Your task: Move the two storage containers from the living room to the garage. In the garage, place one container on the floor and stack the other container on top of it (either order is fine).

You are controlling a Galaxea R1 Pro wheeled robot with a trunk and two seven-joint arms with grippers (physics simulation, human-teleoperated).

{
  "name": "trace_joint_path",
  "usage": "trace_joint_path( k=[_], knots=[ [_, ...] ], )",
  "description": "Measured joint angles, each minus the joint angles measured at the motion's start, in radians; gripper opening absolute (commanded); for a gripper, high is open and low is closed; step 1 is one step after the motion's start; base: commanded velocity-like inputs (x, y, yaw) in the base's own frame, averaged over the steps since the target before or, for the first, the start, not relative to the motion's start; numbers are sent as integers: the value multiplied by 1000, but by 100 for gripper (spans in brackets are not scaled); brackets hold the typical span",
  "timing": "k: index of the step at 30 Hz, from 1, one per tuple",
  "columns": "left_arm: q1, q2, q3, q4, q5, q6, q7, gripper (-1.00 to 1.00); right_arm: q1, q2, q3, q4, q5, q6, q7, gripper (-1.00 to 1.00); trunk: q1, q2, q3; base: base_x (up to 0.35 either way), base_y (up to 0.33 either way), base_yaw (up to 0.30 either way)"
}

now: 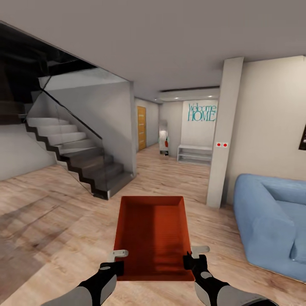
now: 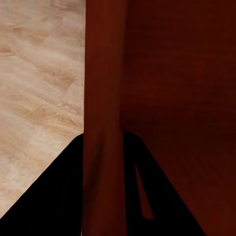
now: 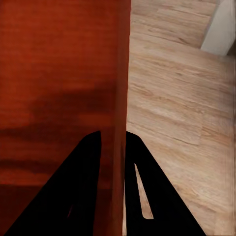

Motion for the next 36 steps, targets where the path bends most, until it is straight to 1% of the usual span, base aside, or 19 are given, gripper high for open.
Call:
trace_joint_path(
  k=[5,8,31,36],
  knots=[
    [0,0,0,0,0,0,0,-100,0,0,0,0,0,0,0,-100,0,0,0,321,0,-287],
    [0,0,-1,0,1,1,0,-100,0,0,0,0,0,0,0,-100,0,0,0,321,0,-128],
    [0,1,2,-1,0,13,-1,-100,0,0,-8,-1,10,14,1,-100,0,0,0,321,0,-6],
    [0,1,1,-1,0,8,-1,-100,0,0,-5,0,5,7,1,-100,0,0,0,321,0,0]
  ],
)
